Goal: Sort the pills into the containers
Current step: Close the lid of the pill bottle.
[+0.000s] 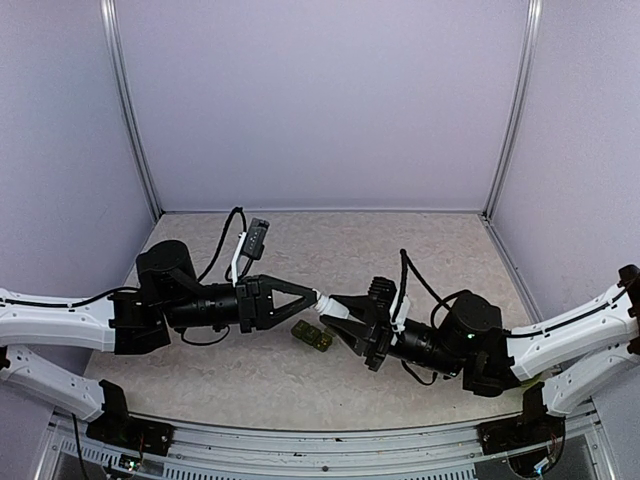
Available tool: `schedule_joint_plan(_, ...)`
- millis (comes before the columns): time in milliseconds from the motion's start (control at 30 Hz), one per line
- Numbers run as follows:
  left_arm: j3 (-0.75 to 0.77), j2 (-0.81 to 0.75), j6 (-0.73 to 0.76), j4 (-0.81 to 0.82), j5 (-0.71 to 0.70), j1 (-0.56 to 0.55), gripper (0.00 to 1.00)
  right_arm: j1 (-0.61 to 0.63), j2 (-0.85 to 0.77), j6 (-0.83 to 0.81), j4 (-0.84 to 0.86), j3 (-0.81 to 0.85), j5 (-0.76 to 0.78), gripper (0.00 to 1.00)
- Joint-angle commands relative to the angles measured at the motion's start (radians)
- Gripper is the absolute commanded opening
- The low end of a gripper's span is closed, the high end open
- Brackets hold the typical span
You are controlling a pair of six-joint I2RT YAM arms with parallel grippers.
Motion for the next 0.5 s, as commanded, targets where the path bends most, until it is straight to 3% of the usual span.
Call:
schedule_joint_plan(0, 0.029, 0.024, -0.008, 0.017, 0.003, -0.015, 0.22, 0.015, 0.009, -0.008, 0.030, 0.039, -0.009, 0.20)
schedule_joint_plan(467, 0.037, 0.033, 0.007, -0.026, -0.024, -0.020, 0.23, 0.017, 0.004, -0.017, 0.016, 0.049, 0.008, 0.20)
